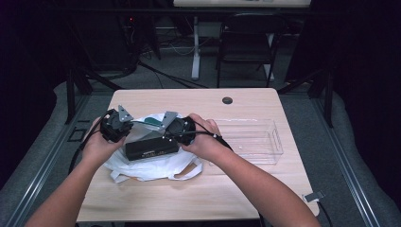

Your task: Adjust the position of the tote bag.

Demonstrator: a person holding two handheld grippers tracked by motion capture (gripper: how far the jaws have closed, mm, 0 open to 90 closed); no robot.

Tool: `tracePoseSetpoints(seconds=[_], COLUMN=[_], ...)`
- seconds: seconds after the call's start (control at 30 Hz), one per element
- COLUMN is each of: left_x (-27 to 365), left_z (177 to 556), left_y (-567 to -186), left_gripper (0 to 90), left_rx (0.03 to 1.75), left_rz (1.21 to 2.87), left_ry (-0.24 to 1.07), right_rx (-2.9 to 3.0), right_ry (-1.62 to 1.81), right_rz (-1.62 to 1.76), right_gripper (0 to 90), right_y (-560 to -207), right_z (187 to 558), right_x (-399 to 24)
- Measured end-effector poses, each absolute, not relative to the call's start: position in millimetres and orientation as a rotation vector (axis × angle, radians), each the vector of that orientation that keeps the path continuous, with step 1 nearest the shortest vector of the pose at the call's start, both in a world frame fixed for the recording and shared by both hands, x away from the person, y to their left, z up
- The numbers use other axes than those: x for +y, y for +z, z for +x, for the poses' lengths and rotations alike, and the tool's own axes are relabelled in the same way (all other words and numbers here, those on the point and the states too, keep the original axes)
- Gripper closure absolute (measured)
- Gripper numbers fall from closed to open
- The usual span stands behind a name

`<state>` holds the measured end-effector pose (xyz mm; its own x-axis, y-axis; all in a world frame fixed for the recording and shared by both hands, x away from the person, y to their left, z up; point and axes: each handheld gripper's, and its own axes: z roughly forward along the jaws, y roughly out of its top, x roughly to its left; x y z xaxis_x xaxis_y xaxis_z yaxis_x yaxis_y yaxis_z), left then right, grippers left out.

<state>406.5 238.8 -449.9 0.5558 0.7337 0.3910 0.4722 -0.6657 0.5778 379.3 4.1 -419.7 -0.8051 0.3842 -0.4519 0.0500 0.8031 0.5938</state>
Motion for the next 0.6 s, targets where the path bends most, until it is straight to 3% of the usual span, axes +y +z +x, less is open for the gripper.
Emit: tracePoseSetpoints(seconds=[0.6], left_x=[236], left_z=[424], left_y=[-453], left_gripper=[80.9], left_rx=[1.032], left_rz=[2.382], left_ry=[0.874], right_rx=[2.407], right_ry=[0.760], right_rz=[0.374], right_gripper=[84.6], right_y=[-422], right_z=[398], right_x=[9])
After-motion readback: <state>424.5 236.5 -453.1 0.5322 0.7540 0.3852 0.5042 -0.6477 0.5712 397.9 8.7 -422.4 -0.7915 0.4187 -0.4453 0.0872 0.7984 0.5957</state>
